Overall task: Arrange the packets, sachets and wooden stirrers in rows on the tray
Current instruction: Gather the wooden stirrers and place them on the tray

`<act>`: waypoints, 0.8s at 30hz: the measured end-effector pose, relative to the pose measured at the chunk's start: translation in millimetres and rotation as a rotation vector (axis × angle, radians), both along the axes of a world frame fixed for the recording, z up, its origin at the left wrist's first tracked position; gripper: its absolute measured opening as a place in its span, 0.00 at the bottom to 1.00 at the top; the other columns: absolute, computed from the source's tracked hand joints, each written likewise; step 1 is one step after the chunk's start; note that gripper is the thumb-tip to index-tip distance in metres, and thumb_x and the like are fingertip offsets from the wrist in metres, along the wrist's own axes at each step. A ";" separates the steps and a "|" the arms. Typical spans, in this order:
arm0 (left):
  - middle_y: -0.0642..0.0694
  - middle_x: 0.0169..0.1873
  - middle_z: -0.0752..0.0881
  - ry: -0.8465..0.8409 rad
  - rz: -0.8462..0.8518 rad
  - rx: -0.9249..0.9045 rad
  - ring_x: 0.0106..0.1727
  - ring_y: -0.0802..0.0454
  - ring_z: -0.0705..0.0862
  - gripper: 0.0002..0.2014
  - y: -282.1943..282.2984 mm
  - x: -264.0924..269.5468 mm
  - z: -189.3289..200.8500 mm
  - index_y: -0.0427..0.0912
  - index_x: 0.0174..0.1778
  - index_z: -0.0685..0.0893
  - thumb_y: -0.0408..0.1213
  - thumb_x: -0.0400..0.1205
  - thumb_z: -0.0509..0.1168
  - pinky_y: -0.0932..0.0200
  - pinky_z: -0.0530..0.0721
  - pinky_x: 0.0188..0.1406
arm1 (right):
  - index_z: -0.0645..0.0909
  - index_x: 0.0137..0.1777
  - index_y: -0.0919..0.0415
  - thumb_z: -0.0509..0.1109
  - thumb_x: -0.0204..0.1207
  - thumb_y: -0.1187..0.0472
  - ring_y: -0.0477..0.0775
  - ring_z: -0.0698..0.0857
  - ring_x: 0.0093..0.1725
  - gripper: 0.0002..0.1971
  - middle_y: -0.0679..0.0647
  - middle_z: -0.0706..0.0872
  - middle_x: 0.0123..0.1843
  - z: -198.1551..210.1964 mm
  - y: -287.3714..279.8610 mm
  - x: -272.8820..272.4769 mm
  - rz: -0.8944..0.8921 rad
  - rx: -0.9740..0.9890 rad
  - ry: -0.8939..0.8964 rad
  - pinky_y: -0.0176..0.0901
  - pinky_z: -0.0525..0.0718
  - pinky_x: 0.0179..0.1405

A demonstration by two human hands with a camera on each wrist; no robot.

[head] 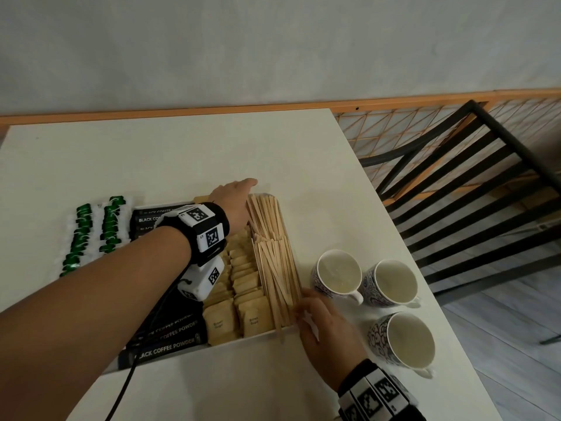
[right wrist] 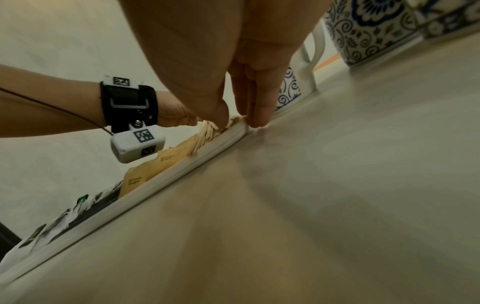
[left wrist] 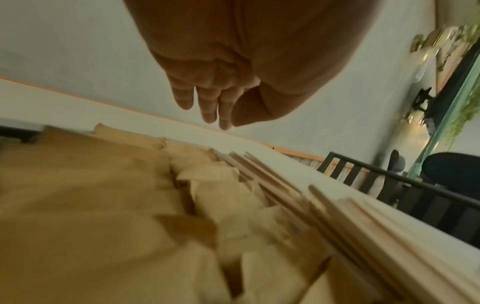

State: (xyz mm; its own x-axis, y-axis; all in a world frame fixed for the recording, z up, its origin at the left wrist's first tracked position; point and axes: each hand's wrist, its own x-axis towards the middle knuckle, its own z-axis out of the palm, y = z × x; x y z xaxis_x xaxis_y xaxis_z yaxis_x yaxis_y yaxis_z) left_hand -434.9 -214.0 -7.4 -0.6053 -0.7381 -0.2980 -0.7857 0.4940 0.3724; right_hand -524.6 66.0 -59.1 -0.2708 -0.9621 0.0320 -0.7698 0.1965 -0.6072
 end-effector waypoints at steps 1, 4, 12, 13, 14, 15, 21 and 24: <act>0.42 0.76 0.71 0.048 -0.004 -0.015 0.73 0.41 0.72 0.31 2.0 7.1 2.7 0.48 0.81 0.60 0.28 0.80 0.58 0.48 0.72 0.72 | 0.73 0.55 0.42 0.69 0.73 0.61 0.42 0.84 0.56 0.16 0.42 0.80 0.63 1.5 0.5 0.1 0.000 0.003 -0.011 0.24 0.76 0.49; 0.46 0.68 0.78 0.196 -0.006 -0.090 0.69 0.45 0.76 0.21 9.4 47.7 11.9 0.48 0.69 0.78 0.29 0.80 0.59 0.50 0.73 0.69 | 0.74 0.64 0.47 0.67 0.76 0.61 0.42 0.83 0.54 0.18 0.40 0.78 0.61 6.9 3.3 1.5 -0.021 0.047 -0.035 0.19 0.71 0.45; 0.49 0.56 0.82 0.190 0.117 -0.127 0.59 0.48 0.80 0.13 86.1 197.4 16.3 0.48 0.57 0.84 0.37 0.77 0.71 0.55 0.76 0.59 | 0.69 0.65 0.47 0.75 0.71 0.50 0.43 0.79 0.57 0.25 0.41 0.72 0.60 20.7 6.0 12.2 -0.144 0.191 -0.152 0.35 0.78 0.56; 0.49 0.56 0.82 0.194 0.140 -0.118 0.58 0.49 0.80 0.13 95.5 205.9 12.3 0.48 0.57 0.84 0.37 0.77 0.71 0.55 0.77 0.59 | 0.70 0.61 0.46 0.77 0.69 0.49 0.45 0.79 0.56 0.24 0.42 0.72 0.59 21.7 4.3 14.1 -0.168 0.179 -0.158 0.37 0.79 0.55; 0.49 0.56 0.82 0.214 0.172 -0.108 0.57 0.49 0.80 0.12 104.4 212.2 9.5 0.48 0.57 0.84 0.37 0.77 0.71 0.54 0.77 0.58 | 0.70 0.59 0.46 0.78 0.67 0.49 0.47 0.79 0.56 0.24 0.44 0.72 0.58 22.0 2.6 15.3 -0.186 0.167 -0.157 0.38 0.79 0.55; 0.49 0.54 0.81 0.238 0.202 -0.097 0.56 0.49 0.80 0.12 112.2 217.1 7.2 0.48 0.57 0.84 0.36 0.78 0.71 0.54 0.78 0.56 | 0.71 0.58 0.47 0.79 0.66 0.49 0.48 0.79 0.56 0.24 0.45 0.73 0.57 21.7 0.8 16.2 -0.196 0.162 -0.154 0.38 0.78 0.54; 0.57 0.53 0.79 0.311 0.086 -0.076 0.57 0.56 0.78 0.12 153.1 206.5 -4.6 0.50 0.56 0.85 0.34 0.77 0.71 0.62 0.74 0.57 | 0.74 0.59 0.49 0.83 0.59 0.50 0.44 0.77 0.54 0.29 0.46 0.73 0.59 25.6 -1.2 18.3 -0.208 0.172 -0.182 0.36 0.78 0.55; 0.56 0.56 0.78 0.336 -0.001 -0.039 0.60 0.56 0.76 0.12 158.9 179.8 -2.8 0.48 0.58 0.84 0.36 0.78 0.68 0.59 0.74 0.64 | 0.73 0.59 0.49 0.83 0.58 0.50 0.45 0.77 0.56 0.31 0.45 0.71 0.59 26.3 1.7 20.6 -0.200 0.194 -0.164 0.38 0.78 0.56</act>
